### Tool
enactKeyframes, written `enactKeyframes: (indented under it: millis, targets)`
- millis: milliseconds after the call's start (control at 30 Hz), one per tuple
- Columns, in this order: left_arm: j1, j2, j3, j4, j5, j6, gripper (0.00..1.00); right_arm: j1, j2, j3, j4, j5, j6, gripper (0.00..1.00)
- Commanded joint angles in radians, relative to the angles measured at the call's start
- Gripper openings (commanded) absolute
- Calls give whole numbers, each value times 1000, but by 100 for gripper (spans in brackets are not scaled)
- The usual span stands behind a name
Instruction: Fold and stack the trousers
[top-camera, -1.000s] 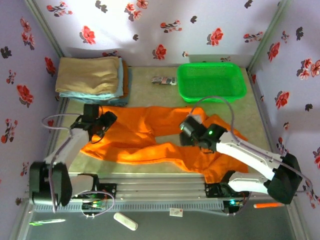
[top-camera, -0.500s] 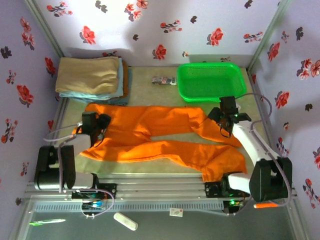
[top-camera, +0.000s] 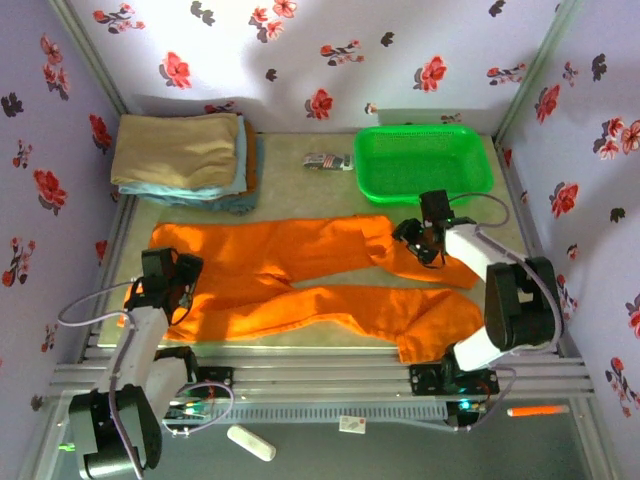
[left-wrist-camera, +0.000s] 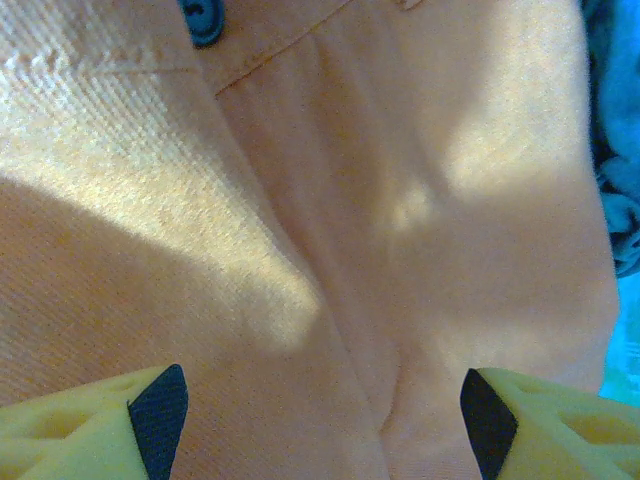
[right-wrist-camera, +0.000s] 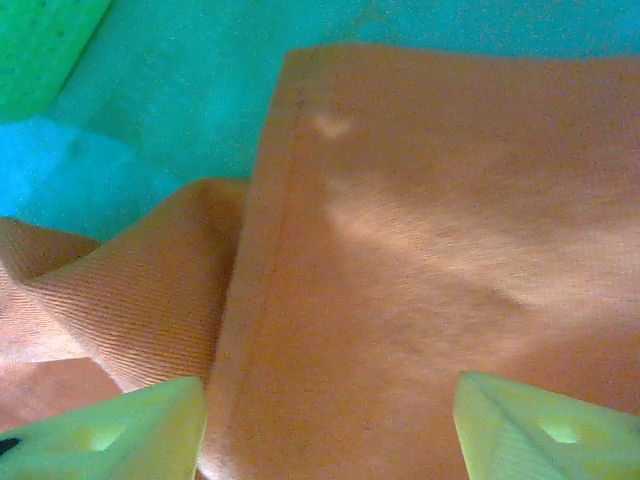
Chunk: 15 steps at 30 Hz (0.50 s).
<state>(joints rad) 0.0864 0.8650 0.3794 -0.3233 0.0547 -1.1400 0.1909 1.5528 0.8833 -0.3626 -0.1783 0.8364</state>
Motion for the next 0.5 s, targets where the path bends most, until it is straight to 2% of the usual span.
enactKeyframes:
  millis: [0,33,133,200,267,467]
  targets:
    - [4,2,20,-63,13,28,77,9,80,57,7,-69,38,59]
    - [4,-1,17,-60,12,29,77,9,102,63,11,-73,38,52]
    - [4,-10,18,-67,12,30,77,8,116,65,6,-83,36,21]
    - [4,-20,22,-76,12,34,77,7,78,49,-2,-60,37,12]
    - [4,-27,24,-79,12,39,77,7,28,39,-25,-33,29,7]
    - [4,-16,31,-64,13,33,77,-1,-125,43,-141,37,-13,1]
